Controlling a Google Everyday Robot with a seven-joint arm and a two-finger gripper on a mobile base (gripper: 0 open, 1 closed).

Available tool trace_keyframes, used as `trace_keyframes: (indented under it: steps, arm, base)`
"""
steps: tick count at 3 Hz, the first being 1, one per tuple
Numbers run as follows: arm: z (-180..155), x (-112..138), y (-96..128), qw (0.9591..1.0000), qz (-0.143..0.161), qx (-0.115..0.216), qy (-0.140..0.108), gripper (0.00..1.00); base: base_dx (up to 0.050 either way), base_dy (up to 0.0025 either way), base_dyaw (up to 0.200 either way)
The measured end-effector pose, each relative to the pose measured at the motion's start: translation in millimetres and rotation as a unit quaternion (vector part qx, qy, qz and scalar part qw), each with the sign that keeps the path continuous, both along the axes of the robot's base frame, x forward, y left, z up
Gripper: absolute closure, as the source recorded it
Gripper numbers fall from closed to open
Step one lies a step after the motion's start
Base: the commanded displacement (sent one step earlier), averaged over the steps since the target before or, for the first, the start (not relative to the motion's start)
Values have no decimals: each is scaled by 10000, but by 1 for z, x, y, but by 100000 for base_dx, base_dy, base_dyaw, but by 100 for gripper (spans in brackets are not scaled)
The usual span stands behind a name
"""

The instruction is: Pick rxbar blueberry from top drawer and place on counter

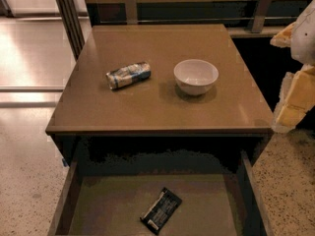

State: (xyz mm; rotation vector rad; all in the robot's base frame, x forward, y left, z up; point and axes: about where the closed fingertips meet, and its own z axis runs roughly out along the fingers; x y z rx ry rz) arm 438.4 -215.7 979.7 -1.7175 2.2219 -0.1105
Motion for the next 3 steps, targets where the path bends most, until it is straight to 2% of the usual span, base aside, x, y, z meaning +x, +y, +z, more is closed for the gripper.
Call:
trace_keyframes:
  steps: [1,2,3]
  arm:
    - [0,0,0,10000,0,0,0,0]
    - [0,0,0,10000,0,0,-1,0]
    - [9,-1,-1,9999,1,-27,-170,0]
  base:
    - [-5000,1,-5]
    - [0,0,0]
    - [0,0,0]
